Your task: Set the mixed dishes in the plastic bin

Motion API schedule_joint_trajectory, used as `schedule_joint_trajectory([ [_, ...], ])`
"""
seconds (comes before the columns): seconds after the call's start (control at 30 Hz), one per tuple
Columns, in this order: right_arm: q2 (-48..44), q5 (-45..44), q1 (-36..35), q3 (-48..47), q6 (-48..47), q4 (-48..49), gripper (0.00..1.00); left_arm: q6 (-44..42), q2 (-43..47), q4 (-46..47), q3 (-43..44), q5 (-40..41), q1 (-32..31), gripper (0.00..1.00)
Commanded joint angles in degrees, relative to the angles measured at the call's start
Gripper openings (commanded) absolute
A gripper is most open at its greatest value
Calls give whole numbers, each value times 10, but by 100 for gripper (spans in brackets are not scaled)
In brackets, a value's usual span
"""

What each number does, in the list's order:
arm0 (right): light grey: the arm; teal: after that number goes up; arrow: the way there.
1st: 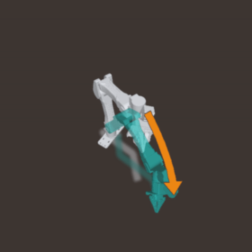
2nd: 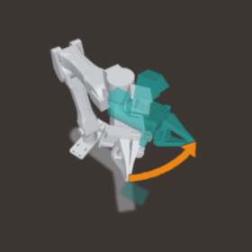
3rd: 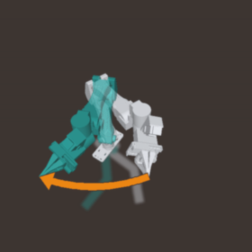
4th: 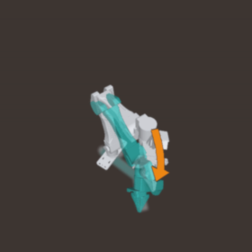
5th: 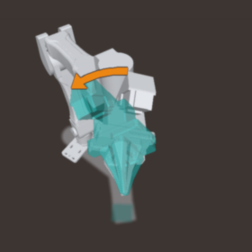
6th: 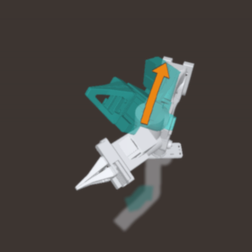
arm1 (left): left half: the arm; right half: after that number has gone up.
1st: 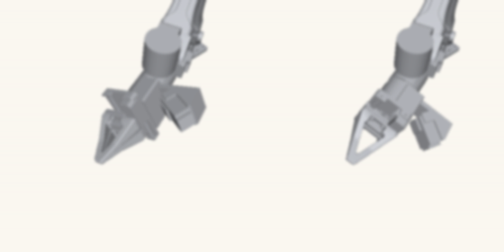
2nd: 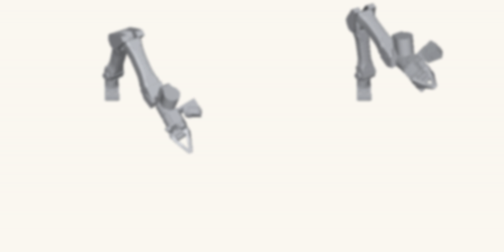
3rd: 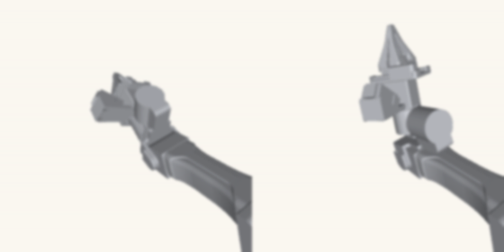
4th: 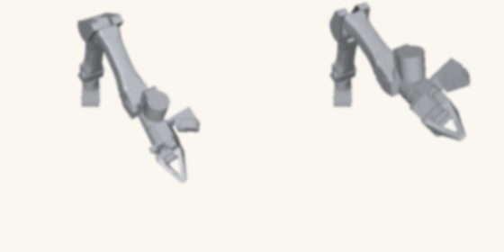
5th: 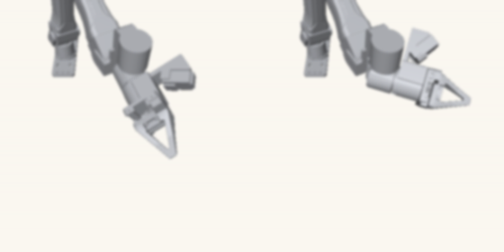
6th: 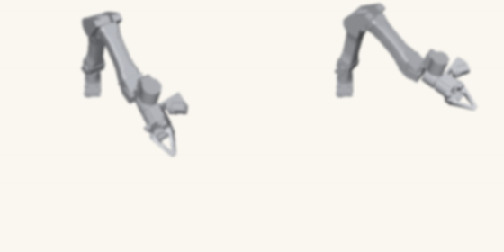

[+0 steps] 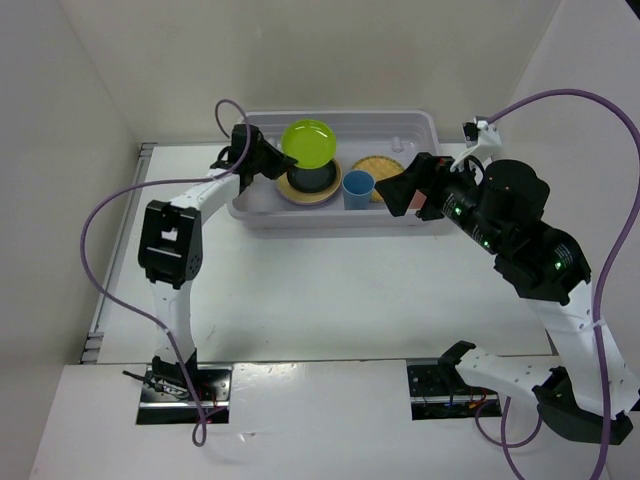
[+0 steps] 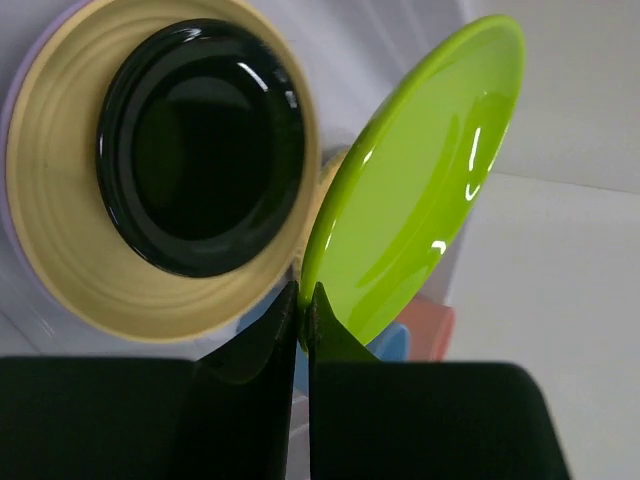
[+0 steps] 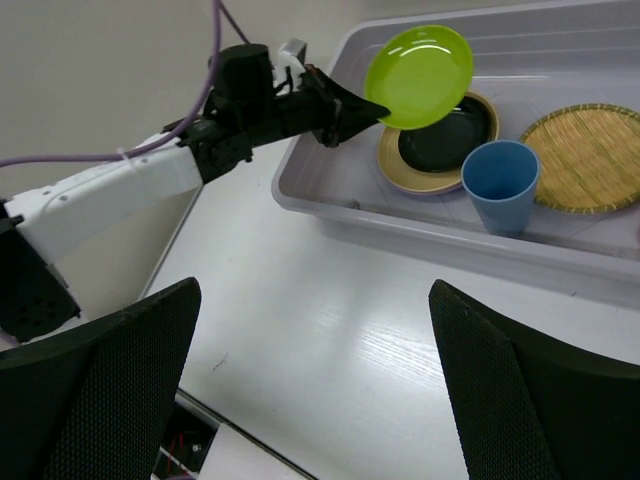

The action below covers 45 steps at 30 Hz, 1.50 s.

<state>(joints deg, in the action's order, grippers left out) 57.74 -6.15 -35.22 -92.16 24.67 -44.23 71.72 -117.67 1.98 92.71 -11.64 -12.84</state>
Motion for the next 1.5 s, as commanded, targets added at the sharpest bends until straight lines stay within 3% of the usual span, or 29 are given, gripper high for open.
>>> schedule_joint_trajectory([
  [0.0, -5, 2, 3, 9, 5, 27, 100, -28, -56, -42, 82, 11, -16, 0],
  [0.43, -5, 19, 3, 15, 10, 33, 100, -11, -177, -114, 179, 28, -26, 2],
  [0.5, -5, 14, 3, 15, 10, 33, 100, -4, -177, -109, 166, 28, -26, 10],
  [0.57, -5, 14, 9, 20, 15, 33, 100, 1, -164, -99, 153, 28, -21, 39],
  [0.7, -5, -3, 9, 20, 29, 33, 100, 1, -134, -88, 129, 14, -9, 55],
  [0.9, -18, -10, 9, 50, 50, 68, 100, -31, 0, -75, 93, 14, 2, 61],
  [1.0, -13, -10, 9, 63, 50, 68, 100, -61, 114, -68, 53, 14, 7, 62],
  [1.17, 1, 16, 15, 111, 51, 108, 100, -120, 432, -67, -72, 78, 26, 75],
  [1.33, 22, 29, 21, 130, 51, 121, 100, -134, 627, -98, -182, 148, 63, 85],
  [1.47, 46, 41, 26, 142, 46, 112, 100, -146, 736, -132, -217, 179, 77, 91],
])
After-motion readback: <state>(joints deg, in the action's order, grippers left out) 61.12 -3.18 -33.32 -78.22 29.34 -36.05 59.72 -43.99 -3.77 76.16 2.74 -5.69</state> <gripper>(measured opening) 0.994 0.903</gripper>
